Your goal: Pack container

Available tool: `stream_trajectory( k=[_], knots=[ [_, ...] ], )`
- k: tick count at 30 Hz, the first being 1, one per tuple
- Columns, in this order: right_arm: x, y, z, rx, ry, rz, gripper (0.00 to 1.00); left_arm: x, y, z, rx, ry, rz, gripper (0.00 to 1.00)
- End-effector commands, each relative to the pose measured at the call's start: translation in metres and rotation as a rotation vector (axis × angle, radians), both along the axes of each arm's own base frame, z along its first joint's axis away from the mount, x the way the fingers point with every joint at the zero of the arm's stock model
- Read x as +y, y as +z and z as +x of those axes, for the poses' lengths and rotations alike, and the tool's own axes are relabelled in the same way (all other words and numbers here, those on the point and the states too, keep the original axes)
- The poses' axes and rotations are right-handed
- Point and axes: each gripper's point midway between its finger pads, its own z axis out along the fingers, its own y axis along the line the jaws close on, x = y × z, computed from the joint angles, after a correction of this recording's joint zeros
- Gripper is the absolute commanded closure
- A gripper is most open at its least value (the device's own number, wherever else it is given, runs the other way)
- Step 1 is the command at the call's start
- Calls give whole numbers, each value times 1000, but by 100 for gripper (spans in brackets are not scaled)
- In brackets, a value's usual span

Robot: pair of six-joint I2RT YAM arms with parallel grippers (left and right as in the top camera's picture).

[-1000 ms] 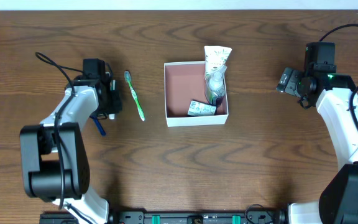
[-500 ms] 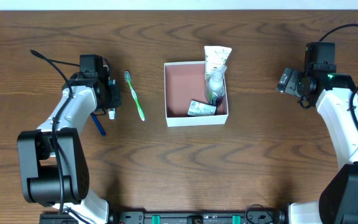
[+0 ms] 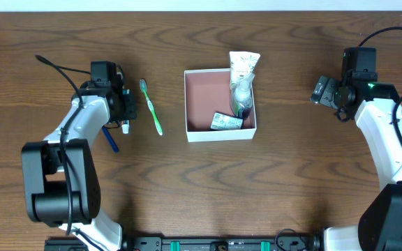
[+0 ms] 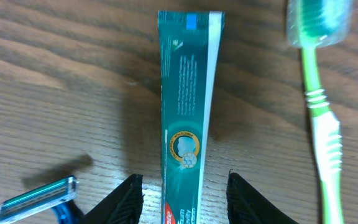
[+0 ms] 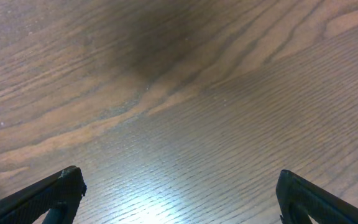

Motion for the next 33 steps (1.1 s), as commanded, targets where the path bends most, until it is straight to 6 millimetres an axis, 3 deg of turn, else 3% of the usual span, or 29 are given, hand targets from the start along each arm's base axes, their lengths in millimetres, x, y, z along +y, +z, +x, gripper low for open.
stream_trajectory(
  k=[1,4,7,10,33],
  knots=[
    [-4,2,0,-7,-24,0,1,3,-11,1,26,0,9,55],
    [-4,2,0,-7,-24,0,1,3,-13,0,32,0,8,55],
    [-4,2,0,-7,-24,0,1,3,-13,0,30,0,8,65],
    [-4,2,0,-7,-24,0,1,3,-13,1,30,0,8,67],
    [-4,2,0,-7,-24,0,1,0,-13,4,16,-6,-10,59]
  ],
)
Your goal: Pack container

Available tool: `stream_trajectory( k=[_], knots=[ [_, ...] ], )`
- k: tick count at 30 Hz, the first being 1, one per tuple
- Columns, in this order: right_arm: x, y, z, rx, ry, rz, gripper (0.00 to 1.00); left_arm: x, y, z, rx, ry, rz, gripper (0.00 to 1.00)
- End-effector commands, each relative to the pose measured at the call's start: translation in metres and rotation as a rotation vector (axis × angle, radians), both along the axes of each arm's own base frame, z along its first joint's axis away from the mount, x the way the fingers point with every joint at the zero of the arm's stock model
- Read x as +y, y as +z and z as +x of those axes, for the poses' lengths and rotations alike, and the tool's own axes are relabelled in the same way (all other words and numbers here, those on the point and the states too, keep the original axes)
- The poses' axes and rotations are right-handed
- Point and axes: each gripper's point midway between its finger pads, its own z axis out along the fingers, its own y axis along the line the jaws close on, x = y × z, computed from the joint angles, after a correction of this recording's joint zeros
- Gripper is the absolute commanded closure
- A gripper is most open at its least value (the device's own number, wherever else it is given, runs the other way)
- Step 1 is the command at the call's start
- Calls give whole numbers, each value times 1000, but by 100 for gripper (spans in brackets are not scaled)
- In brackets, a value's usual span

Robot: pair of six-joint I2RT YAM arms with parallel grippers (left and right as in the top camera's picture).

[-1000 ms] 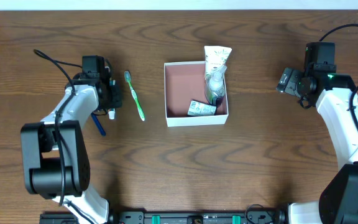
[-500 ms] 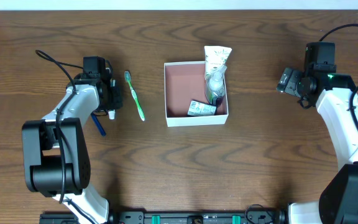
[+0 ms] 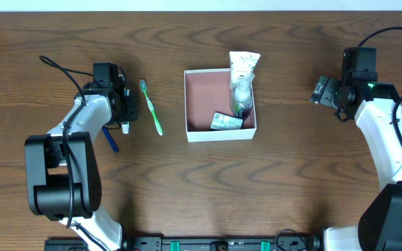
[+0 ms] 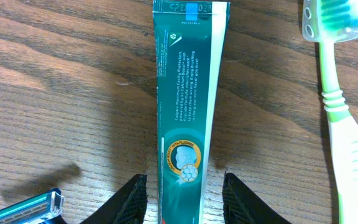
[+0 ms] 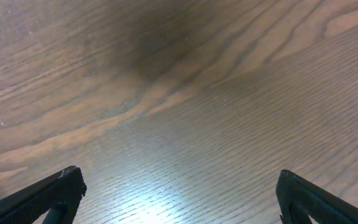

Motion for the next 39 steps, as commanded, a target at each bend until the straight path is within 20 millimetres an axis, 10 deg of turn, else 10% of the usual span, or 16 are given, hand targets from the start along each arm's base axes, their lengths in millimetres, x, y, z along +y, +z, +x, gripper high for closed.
stream_trajectory(
  k=[1,16,39],
  knots=[
    [-4,2,0,-7,-24,0,1,1,-2,3,2,-4,-5,59],
    [-4,2,0,-7,-24,0,1,0,-10,-5,15,-29,2,58],
    [-4,2,0,-7,-24,0,1,0,-13,-8,23,-25,0,89]
  ],
)
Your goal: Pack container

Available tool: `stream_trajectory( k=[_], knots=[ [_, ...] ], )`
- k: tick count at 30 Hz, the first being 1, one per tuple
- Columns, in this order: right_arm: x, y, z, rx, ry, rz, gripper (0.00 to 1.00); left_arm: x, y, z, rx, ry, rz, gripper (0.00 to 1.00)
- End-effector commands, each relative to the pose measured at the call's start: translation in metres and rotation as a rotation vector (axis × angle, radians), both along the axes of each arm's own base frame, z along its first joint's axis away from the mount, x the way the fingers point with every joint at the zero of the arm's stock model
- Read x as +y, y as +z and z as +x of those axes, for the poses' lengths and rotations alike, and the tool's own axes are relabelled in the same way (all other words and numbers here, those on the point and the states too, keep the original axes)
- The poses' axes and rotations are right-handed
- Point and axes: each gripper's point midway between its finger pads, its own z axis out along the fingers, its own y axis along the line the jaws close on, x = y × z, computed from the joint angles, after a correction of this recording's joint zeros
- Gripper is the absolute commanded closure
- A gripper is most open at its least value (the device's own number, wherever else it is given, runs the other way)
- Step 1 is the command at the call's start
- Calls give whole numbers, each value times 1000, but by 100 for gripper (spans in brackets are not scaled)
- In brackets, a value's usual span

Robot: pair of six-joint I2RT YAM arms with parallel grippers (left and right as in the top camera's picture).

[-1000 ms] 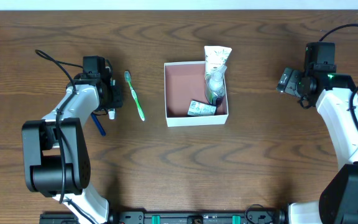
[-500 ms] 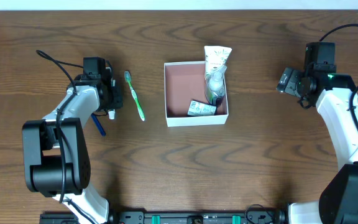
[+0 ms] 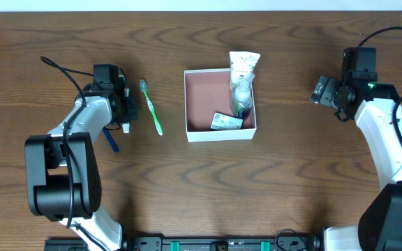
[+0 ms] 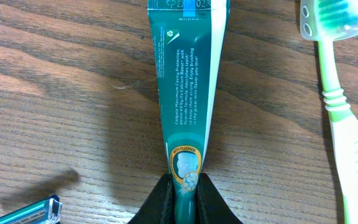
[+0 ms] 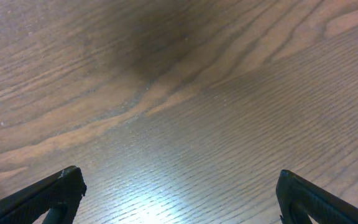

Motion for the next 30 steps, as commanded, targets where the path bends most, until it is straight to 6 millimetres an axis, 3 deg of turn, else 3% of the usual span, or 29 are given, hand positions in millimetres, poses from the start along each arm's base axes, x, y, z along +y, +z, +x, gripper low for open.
stream_trajectory(
  k=[1,4,7,13,18,20,24,30],
  knots=[
    [-4,2,0,-7,-24,0,1,0,-7,-7,35,2,-8,88],
    [-4,2,0,-7,-24,0,1,-1,5,-3,20,16,-21,89],
    [-4,2,0,-7,-24,0,1,-9,30,6,-31,-1,-67,89],
    [-4,2,0,-7,-24,0,1,-38,107,17,-209,-27,-222,88],
    [-4,2,0,-7,-24,0,1,-68,171,13,-354,-11,-334,88],
    [-4,2,0,-7,-24,0,1,-82,188,8,-385,-1,-371,89],
    [-4,2,0,-7,-24,0,1,-118,206,-1,-398,3,-454,89],
    [-4,2,0,-7,-24,0,1,-178,196,-15,-337,-89,-497,89]
  ],
)
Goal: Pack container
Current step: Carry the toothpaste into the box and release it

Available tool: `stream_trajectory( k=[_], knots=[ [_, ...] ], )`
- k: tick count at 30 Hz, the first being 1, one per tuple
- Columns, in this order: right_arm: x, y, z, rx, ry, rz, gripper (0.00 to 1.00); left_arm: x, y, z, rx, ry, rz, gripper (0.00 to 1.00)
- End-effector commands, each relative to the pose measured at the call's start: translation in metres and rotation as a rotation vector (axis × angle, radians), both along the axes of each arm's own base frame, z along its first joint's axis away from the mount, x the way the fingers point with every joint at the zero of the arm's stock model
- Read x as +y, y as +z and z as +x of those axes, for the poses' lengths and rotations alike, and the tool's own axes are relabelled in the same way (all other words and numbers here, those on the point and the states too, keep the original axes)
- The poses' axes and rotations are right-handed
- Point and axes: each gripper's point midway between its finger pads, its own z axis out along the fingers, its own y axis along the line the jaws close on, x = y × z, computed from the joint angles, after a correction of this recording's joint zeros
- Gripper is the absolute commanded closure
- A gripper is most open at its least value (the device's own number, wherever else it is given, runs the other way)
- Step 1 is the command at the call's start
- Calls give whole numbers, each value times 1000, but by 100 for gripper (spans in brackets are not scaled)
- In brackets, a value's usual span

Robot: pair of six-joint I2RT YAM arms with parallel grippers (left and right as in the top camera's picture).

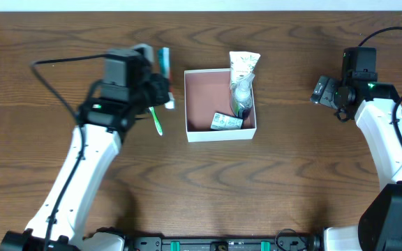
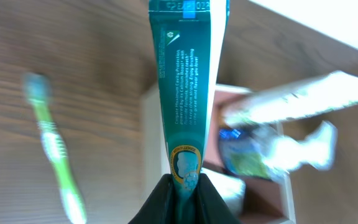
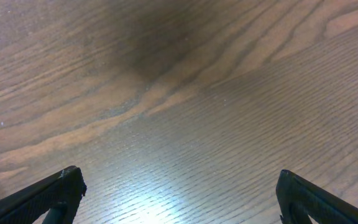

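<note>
My left gripper is shut on the lower end of a teal toothpaste tube, held in the air. In the overhead view the tube hangs just left of the white box with its pink floor. The box holds a white tube, a clear bottle and a small carton. A green toothbrush lies on the table left of the box, partly under my arm. Far to the right, my right gripper stands open over bare wood.
The wooden table runs on all sides of the box. My left arm reaches across the left half and covers the spot below it. The right arm stays along the right edge.
My left gripper has lifted the toothpaste tube off the table and now holds it to the right, beside the box's left wall. The right arm has not moved.
First my left gripper stood open astride the toothpaste tube lying between a razor and the toothbrush. It then sat lower on the tube, still open. A second ago it was shut on the tube on the table. Now the tube is up beside the box.
</note>
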Motion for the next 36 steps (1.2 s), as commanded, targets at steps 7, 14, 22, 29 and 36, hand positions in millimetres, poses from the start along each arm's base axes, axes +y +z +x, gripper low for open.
stream_trajectory(
  k=[7,14,22,29,36],
  knots=[
    [-4,2,0,-7,-24,0,1,-49,-38,-9,124,-25,5,88],
    [-4,2,0,-7,-24,0,1,-58,-67,-7,182,-41,28,75],
    [-4,2,0,-7,-24,0,1,-71,-45,4,95,-75,-42,56],
    [-4,2,0,-7,-24,0,1,-37,-22,13,51,1,-55,55],
    [-4,2,0,-7,-24,0,1,48,-26,15,66,187,113,55]
  ],
)
